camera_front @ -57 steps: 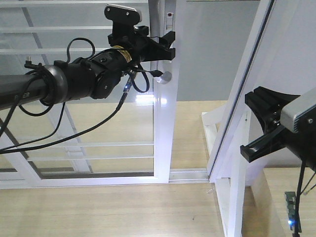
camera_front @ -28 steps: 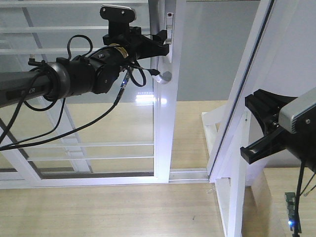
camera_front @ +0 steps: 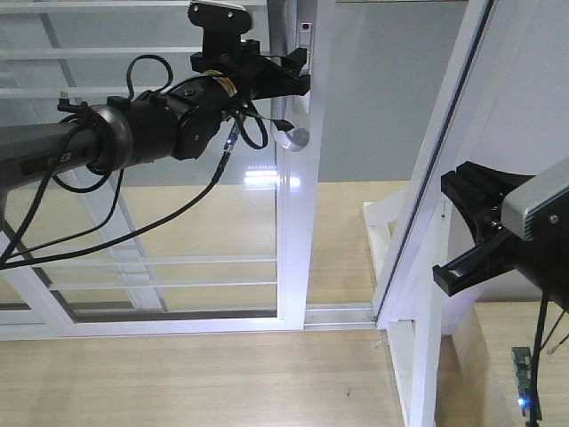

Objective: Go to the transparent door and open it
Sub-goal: 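Push the handle with the left gripper, sliding the door panel farther open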

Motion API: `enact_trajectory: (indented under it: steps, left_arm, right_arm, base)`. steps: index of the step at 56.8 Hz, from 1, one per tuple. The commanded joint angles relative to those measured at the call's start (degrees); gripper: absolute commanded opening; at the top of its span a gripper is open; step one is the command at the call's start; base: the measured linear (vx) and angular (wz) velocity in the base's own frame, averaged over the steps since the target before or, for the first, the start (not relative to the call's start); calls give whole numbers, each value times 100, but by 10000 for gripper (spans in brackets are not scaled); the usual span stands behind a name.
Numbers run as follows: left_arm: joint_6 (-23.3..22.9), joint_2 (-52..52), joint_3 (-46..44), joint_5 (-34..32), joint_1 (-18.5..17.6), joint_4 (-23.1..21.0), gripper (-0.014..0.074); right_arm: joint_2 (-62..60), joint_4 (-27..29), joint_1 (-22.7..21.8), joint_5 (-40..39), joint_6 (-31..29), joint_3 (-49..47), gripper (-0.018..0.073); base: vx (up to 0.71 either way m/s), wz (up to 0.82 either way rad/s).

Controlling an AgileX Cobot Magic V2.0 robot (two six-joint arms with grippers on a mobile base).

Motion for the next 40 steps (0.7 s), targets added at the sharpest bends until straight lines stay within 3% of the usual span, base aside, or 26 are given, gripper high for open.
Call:
enact_trajectory:
  steps: [1,12,18,24,35,40]
  left_arm:
    - [-13,-260,-438,-51,-13,18,585]
    - [-13,-238,-448,-89,-13,12,578]
    - [-13,-238,-436,-68,-13,12,519]
    - [-13,-238,-436,-63,-13,12,374]
    - [-13,-253,-436,93,-13,12,-5]
    - [-13,-322,-436,328,7,12,-8]
  right_arm:
    - [-72,18,-20,-459,-43,-164,-5]
    - [-72,18,-20,-459,-43,-164,-5]
    - [-72,18,-20,-459,-43,-164,-5]
    - [-72,18,-20,-459,-43,-164,-5]
    - [-72,18,-20,-451,-43,-164,-5]
    - [-72,18,-20,-451,-43,-164,-5]
  base:
    - [0,0]
    - [0,0]
    - [0,0]
    - [0,0]
    - [0,0]
    - [0,0]
